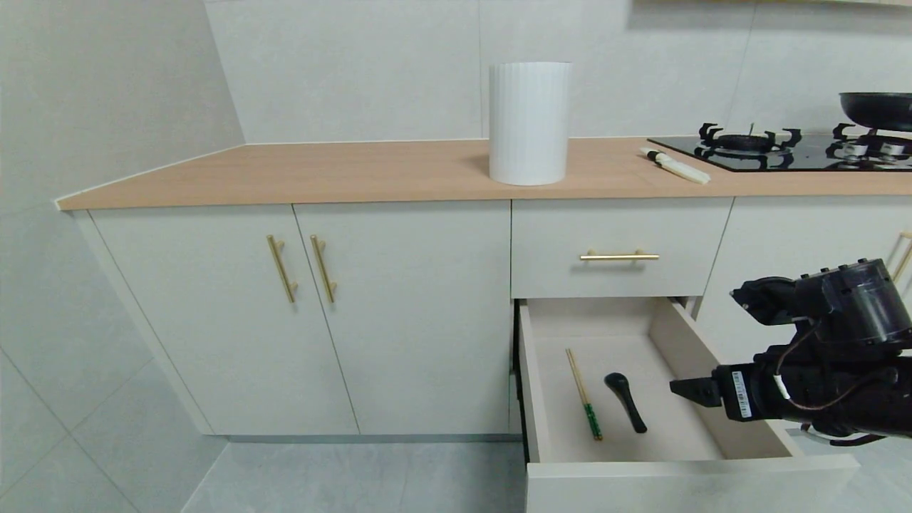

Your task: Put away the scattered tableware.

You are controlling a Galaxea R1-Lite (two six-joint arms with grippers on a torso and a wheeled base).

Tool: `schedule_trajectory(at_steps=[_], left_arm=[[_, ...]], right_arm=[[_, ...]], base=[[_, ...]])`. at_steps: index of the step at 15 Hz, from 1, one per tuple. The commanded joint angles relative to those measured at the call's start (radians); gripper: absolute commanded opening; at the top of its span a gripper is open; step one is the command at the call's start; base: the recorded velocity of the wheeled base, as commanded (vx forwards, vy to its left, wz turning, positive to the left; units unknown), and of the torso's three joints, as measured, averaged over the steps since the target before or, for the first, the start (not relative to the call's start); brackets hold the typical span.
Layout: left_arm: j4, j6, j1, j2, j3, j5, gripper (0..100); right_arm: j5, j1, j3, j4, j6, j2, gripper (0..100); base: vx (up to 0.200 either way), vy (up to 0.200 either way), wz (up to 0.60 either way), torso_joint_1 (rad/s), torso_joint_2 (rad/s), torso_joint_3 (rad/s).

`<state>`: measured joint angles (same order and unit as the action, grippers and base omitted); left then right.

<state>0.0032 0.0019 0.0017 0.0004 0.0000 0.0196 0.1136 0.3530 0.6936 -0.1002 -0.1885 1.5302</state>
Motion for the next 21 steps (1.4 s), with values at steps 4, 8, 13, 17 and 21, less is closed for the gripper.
schedule_trajectory(at_steps=[4, 8, 13, 17, 21], left_arm=[[0.000, -0.003, 0.001, 0.000, 0.000, 0.000, 100], [0.000, -0.003, 0.000, 0.000, 0.000, 0.000, 100], [0.000, -0.003, 0.000, 0.000, 0.000, 0.000, 100], [0.000, -0.003, 0.001, 0.000, 0.000, 0.000, 100], [0.000, -0.003, 0.000, 0.000, 0.000, 0.000, 100]], right_arm=[[-0.012, 0.043, -0.003, 0.074, 0.003, -0.004, 100], [-0.134, 0.153, -0.054, 0.232, 0.127, -0.050, 100], [-0.229, 0.176, -0.102, 0.364, 0.308, -0.093, 100], [-0.215, 0.175, -0.102, 0.361, 0.325, 0.019, 100], [-0.106, 0.173, -0.086, 0.280, 0.218, 0.113, 100]], base=[[0.000, 0.000, 0.00, 0.000, 0.00, 0.000], [0.000, 0.000, 0.00, 0.000, 0.00, 0.000], [0.000, 0.000, 0.00, 0.000, 0.00, 0.000], [0.000, 0.000, 0.00, 0.000, 0.00, 0.000], [0.000, 0.000, 0.00, 0.000, 0.00, 0.000]])
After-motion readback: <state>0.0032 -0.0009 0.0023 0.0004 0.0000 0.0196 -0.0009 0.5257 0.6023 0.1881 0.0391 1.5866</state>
